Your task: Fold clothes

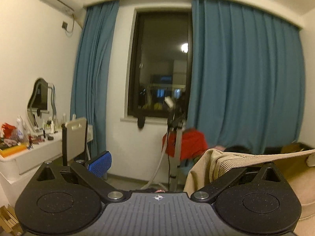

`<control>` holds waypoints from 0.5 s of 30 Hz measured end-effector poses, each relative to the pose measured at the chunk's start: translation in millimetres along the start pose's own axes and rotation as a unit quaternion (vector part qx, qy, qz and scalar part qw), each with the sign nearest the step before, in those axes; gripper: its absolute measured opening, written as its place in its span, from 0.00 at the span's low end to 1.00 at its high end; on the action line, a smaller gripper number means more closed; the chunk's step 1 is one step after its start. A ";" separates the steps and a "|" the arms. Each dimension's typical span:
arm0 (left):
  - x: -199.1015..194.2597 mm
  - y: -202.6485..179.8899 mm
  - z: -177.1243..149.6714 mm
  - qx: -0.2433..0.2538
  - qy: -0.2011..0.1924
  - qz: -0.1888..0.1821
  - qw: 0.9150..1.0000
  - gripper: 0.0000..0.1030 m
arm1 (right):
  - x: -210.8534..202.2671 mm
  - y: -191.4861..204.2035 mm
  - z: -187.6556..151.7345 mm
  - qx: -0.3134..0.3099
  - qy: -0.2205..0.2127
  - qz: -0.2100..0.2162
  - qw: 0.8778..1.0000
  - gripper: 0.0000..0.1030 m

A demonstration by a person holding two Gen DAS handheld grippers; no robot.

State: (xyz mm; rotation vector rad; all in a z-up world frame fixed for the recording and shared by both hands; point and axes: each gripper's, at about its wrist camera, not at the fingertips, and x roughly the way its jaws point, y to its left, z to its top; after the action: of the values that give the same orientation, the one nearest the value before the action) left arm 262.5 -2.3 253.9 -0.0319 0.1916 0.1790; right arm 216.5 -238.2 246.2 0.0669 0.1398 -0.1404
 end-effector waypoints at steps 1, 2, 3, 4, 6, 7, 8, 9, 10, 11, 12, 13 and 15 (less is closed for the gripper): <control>28.6 -8.8 -13.6 0.003 0.006 0.003 1.000 1.00 | 26.0 0.7 -12.6 -0.003 0.006 -0.007 1.000 0.82; 58.9 -17.4 -30.2 0.009 0.016 0.004 1.000 1.00 | 55.5 0.5 -29.8 -0.003 0.018 -0.016 1.000 0.82; 90.2 -25.8 -48.6 0.015 0.028 0.003 0.999 1.00 | 85.2 0.3 -47.1 -0.003 0.030 -0.024 0.999 0.82; 121.0 -34.6 -67.3 0.024 0.042 0.001 0.999 1.00 | 114.8 0.1 -64.4 -0.003 0.042 -0.033 0.999 0.82; 179.5 -51.8 -111.6 0.051 0.078 -0.001 0.996 1.00 | 172.5 -3.9 -108.9 0.003 0.087 -0.040 0.995 0.82; 206.0 -55.1 -133.5 0.068 0.101 -0.003 0.993 1.00 | 199.2 -3.1 -131.7 0.003 0.112 -0.044 0.993 0.82; 233.2 -56.9 -156.2 0.086 0.131 -0.005 0.988 1.00 | 226.1 -4.4 -159.9 0.000 0.145 -0.049 0.988 0.82; 260.3 -59.3 -179.5 0.104 0.165 -0.008 0.981 1.00 | 245.8 -5.6 -184.0 -0.004 0.180 -0.051 0.982 0.82; 283.2 -60.0 -202.5 0.121 0.200 -0.011 0.972 1.00 | 265.3 -6.9 -208.0 -0.008 0.215 -0.053 0.975 0.82; 298.4 -62.4 -224.4 0.141 0.234 -0.019 0.962 0.98 | 283.6 -4.1 -229.6 -0.018 0.259 -0.050 0.964 0.82; 310.5 -66.1 -245.7 0.162 0.266 -0.028 0.950 0.98 | 298.7 -0.4 -249.9 -0.040 0.301 -0.042 0.952 0.81; 322.0 -70.7 -262.3 0.186 0.295 -0.032 0.937 0.98 | 313.8 3.3 -270.2 -0.062 0.342 -0.034 0.937 0.81; 339.3 -78.8 -282.7 0.226 0.337 -0.040 0.913 0.98 | 325.7 17.7 -292.5 -0.122 0.388 0.018 0.913 0.81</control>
State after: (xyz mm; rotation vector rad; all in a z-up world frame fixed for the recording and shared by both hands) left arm 551.6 -34.6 -87.6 0.3657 0.9181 0.0302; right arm 499.2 -242.3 -88.5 -0.1305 0.9509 -0.0514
